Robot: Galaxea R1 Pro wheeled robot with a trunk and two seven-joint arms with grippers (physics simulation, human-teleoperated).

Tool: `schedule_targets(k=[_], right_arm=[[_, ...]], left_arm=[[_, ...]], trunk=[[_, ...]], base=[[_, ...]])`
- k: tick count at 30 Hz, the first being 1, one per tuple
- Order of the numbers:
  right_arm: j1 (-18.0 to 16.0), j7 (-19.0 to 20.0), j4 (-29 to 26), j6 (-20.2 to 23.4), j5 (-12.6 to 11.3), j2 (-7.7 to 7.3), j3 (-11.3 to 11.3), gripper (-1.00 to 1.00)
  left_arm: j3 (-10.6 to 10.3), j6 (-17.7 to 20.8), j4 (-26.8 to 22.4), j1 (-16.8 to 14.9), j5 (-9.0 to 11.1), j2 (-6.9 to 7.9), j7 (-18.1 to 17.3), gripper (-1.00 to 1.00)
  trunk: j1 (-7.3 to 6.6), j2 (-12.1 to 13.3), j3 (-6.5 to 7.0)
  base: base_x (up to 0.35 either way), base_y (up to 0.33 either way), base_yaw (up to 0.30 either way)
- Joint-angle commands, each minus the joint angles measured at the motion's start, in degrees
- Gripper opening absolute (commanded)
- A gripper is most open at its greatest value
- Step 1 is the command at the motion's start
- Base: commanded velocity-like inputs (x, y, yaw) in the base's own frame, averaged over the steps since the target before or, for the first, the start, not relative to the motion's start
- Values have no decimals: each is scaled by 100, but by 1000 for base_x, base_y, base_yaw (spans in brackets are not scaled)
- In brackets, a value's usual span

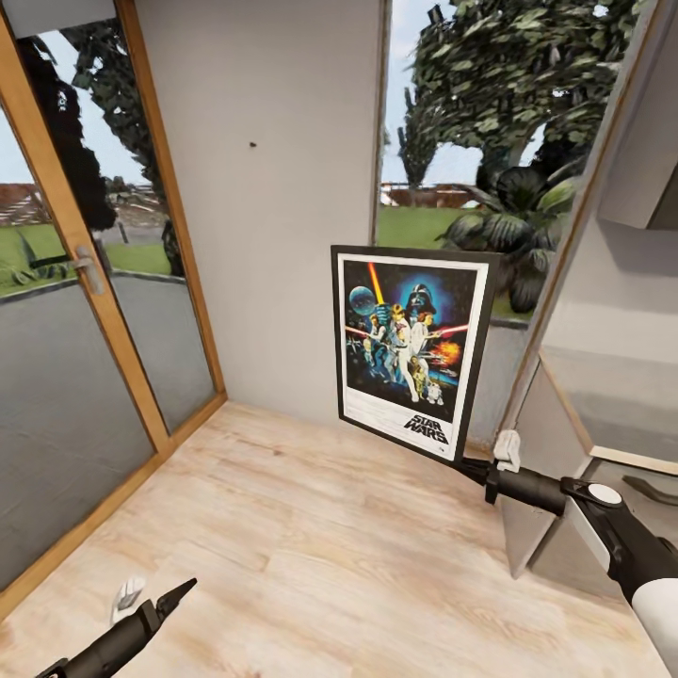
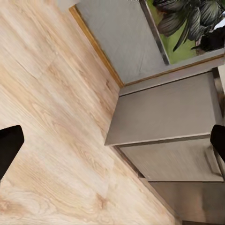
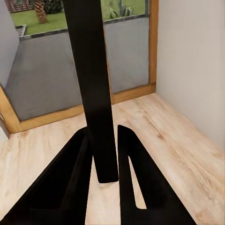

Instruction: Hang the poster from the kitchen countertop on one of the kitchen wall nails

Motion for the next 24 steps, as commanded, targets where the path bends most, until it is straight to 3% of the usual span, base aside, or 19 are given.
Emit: schedule_targets(k=[1,24], right_arm=[[-7,10,6,-39,-27,-6,21,-100],[-7,10,6,-39,-27,-6,22,-100]], left_arm=[[-41,49,-6,-4,58,4,-15,100],[-41,58,-6,-5,58,4,-14,100]], trunk=[[7,-12,-12],[7,-12,-12]], base=[[343,154,0],[336,169,0]])
